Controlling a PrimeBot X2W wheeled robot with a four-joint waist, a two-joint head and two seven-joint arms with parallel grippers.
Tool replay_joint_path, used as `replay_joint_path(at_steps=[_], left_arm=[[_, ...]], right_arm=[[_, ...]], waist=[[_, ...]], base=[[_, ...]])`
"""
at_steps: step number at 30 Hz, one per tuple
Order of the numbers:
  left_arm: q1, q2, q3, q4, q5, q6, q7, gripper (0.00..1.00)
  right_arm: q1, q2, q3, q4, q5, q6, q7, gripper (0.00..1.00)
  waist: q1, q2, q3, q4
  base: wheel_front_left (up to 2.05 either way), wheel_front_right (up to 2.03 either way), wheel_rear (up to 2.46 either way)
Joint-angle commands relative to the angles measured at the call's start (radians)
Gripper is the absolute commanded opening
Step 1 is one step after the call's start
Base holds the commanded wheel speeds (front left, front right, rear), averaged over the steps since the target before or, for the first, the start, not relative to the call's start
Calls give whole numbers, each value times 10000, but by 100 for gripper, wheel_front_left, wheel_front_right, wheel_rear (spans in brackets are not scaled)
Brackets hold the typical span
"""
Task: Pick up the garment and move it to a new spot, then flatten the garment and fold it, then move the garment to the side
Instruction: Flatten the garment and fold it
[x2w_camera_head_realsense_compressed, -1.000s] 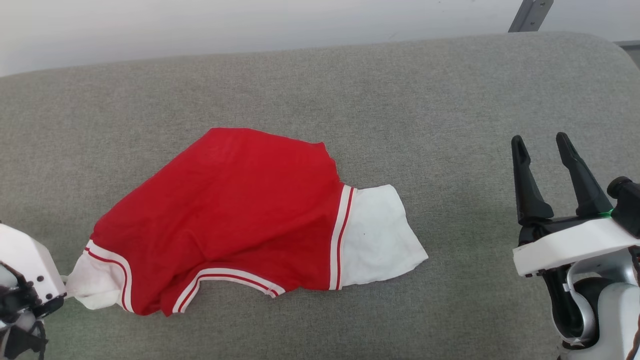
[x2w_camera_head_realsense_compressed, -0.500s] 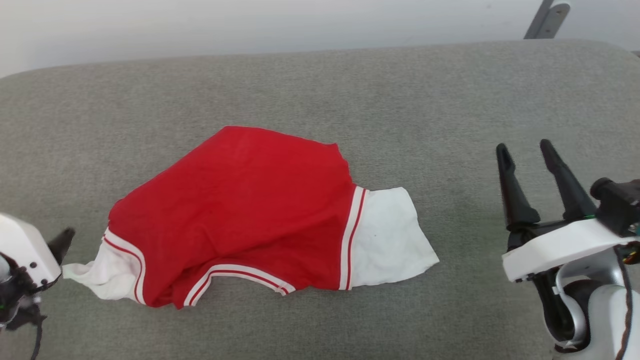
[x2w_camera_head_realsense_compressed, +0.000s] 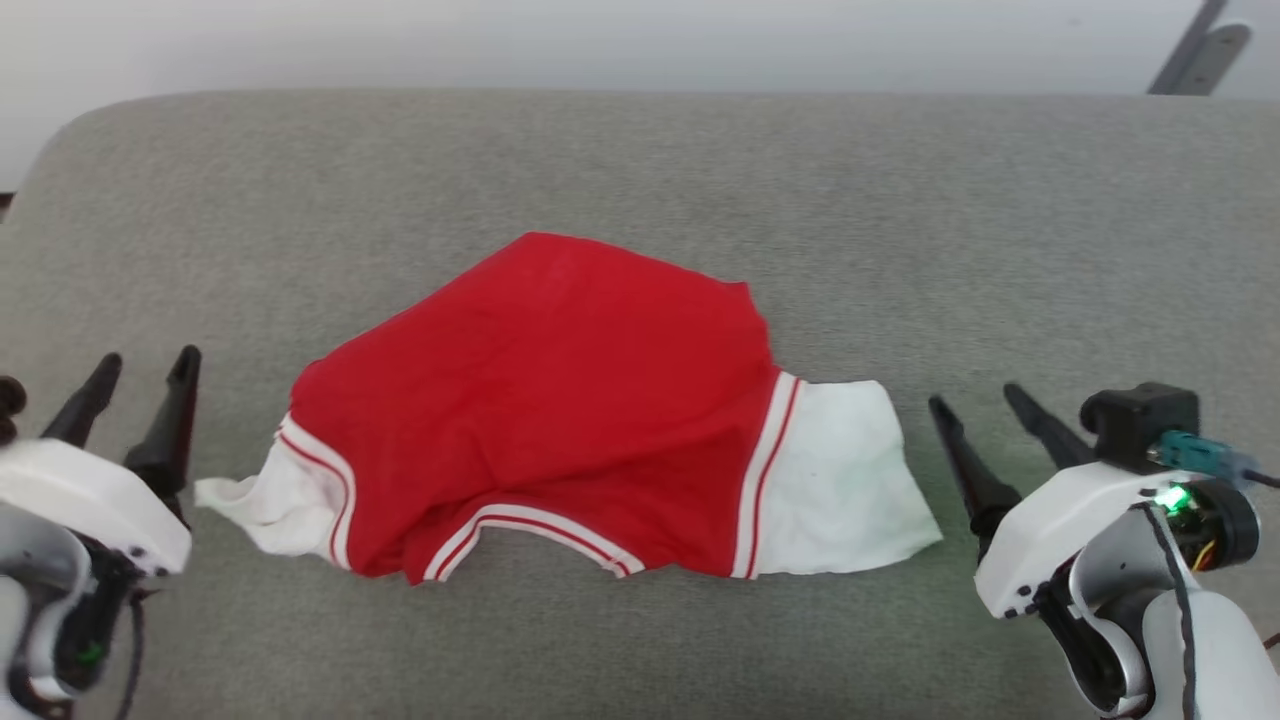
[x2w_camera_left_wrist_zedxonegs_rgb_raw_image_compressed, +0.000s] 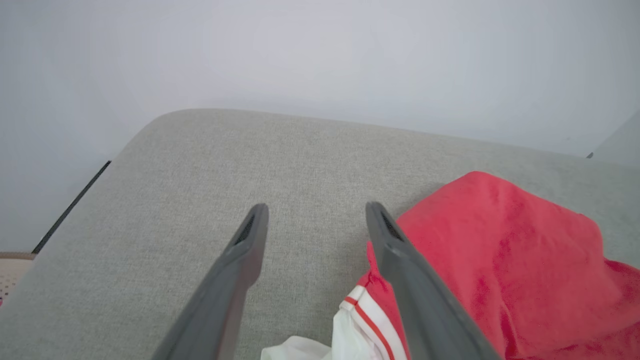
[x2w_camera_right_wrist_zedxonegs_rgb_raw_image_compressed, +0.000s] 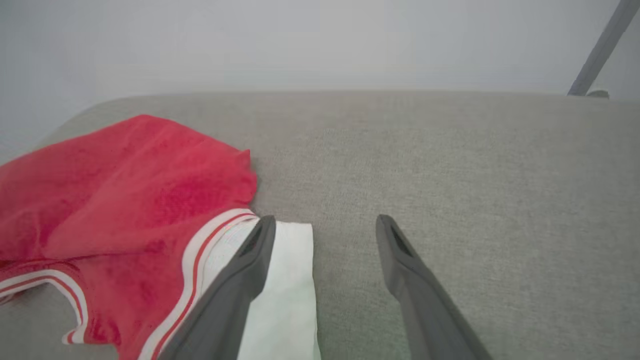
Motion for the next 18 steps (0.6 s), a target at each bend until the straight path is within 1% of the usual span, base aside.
replay_joint_path(at_steps=[1, 5, 9, 14, 15, 18], left_arm=[[213, -101, -16, -83, 217, -60, -310, 100], [512, -343, -60, -335, 569, -158, -1342, 100], [781, -608, -129, -541, 918, -150, -2267, 100], [1121, -1058, -106, -695, 946, -123, -2800, 100], [1249, -1227, -61, -746, 924, -103, -2908, 100], [1403, -1381, 15, -807, 1047, -112, -3016, 100]], right_arm=[[-84, -84, 62, 148, 60, -7, 173, 100], [-256, -380, 301, 784, 242, -7, 822, 100], [-492, -680, 608, 1452, 448, -7, 1408, 100], [-934, -1071, 1063, 2464, 314, -6, 1999, 100], [-1136, -1148, 1264, 2958, 318, -6, 2229, 100], [-1407, -1224, 1630, 3808, 281, -7, 2628, 100]], waist=[[0, -1, 58, 188], [0, -1, 145, 496], [0, -1, 223, 824], [0, -1, 270, 1191], [0, -1, 284, 1308], [0, -1, 291, 1456]], base=[[0, 0, 0], [0, 0, 0], [0, 0, 0], [0, 0, 0], [0, 0, 0], [0, 0, 0]])
